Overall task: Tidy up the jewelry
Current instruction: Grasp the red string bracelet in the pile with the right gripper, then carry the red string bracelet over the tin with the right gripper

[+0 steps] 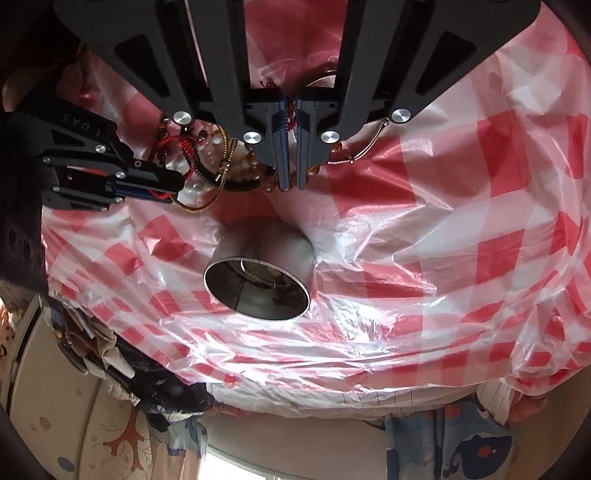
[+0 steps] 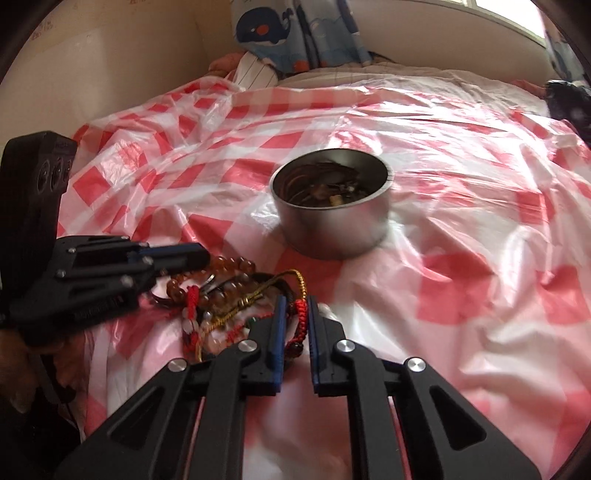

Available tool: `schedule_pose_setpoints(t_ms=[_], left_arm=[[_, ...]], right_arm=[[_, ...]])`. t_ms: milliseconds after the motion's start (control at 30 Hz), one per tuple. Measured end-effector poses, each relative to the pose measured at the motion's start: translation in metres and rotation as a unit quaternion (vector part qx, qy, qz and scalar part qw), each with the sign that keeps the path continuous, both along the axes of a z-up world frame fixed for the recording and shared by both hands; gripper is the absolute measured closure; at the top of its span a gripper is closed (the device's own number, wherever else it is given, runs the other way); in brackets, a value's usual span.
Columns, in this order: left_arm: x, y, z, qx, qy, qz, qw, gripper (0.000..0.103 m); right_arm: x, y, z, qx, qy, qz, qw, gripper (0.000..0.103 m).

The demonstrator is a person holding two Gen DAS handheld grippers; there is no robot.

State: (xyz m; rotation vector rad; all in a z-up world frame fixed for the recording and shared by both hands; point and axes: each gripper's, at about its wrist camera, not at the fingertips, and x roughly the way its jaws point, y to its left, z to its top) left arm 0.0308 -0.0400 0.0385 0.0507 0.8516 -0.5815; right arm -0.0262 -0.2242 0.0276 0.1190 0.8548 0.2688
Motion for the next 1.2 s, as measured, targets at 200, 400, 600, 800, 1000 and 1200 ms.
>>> schedule_pose_setpoints(t_ms=[200, 400, 600, 800, 1000, 1200], left_arm=[[0.005, 0.004, -0.002, -0.004, 0.005, 0.010, 0.9999, 0.099], [0.002, 0.003, 0.000, 0.004, -0.003, 0.007, 1.0000, 0.068], [-0.011, 0.002, 0.016, -0.005, 0.018, -0.072, 0.9973, 0.066], [-0.027, -0.025, -0.003, 0.064, 0.019, -0.126, 0.9897, 0.062], [-0.023, -0.020, -0.003, 0.079, 0.010, -0.108, 0.9909, 0.093], [-0.015, 0.002, 0.020, 0.010, -0.017, -0.068, 0.9975, 0.100]], right_arm=[[0.000, -0.024, -0.008, 0.022, 0.022, -0.041, 0.999, 0.079], [-0.003, -0.023, -0.010, 0.010, 0.022, -0.042, 0.999, 0.064], [-0.015, -0.024, 0.000, 0.028, -0.001, -0.031, 0.999, 0.097], [-0.027, -0.025, 0.021, 0.053, -0.064, -0.029, 0.996, 0.098], [-0.027, -0.030, 0.021, 0.085, -0.071, -0.033, 0.993, 0.098], [-0.025, -0.032, 0.018, 0.103, -0.075, -0.040, 0.991, 0.098]])
